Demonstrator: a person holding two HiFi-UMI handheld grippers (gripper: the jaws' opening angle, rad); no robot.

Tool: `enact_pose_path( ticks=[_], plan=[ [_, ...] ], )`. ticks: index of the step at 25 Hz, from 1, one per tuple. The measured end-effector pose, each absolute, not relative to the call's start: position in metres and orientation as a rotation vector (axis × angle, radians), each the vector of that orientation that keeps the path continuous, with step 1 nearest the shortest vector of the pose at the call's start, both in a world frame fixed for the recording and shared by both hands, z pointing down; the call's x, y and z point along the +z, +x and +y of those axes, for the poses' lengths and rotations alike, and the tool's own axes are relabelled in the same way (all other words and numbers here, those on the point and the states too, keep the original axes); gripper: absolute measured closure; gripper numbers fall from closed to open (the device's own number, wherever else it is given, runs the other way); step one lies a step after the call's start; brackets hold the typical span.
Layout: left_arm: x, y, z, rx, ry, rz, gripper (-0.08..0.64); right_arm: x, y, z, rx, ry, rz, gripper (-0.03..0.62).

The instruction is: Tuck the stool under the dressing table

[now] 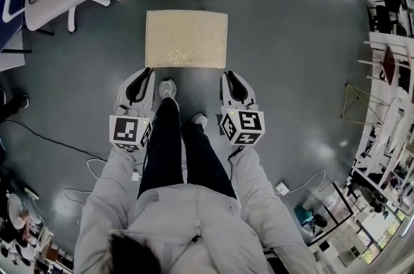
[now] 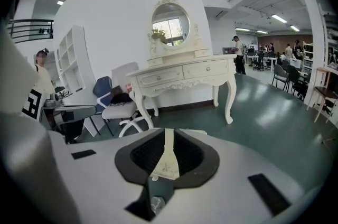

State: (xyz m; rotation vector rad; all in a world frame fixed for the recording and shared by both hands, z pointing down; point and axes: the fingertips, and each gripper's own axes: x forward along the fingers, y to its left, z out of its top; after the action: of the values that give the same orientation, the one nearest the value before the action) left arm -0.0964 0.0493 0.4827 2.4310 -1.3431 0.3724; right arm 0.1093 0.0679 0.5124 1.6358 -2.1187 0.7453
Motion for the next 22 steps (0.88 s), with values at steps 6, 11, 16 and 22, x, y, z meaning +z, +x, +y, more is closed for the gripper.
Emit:
enact_pose_path(
  ticks=[6,11,16,22],
  plan=[
    [0.537,-0.099,0.063,0.435,2.403,-1.37,0.485,0.57,0.106,0.08,0.773,1.579,-2.117,0.501],
    [0.575,-0.094,0.072,0.472,2.406,-1.386,0.468,0.613,0.117,0.089,0.802,1.588,-2.112,0.455],
    [0.624,-0.093,0.071,0.479,2.378,-1.426,0.443,0.665,0.128,0.093,0.811,1.611,-2.079,0.416],
    [0.676,-0.09,0.067,0.538,2.361,-1.416,0.372,0.707,0.127,0.09,0.775,1.573,-2.102,0.4]
  ],
)
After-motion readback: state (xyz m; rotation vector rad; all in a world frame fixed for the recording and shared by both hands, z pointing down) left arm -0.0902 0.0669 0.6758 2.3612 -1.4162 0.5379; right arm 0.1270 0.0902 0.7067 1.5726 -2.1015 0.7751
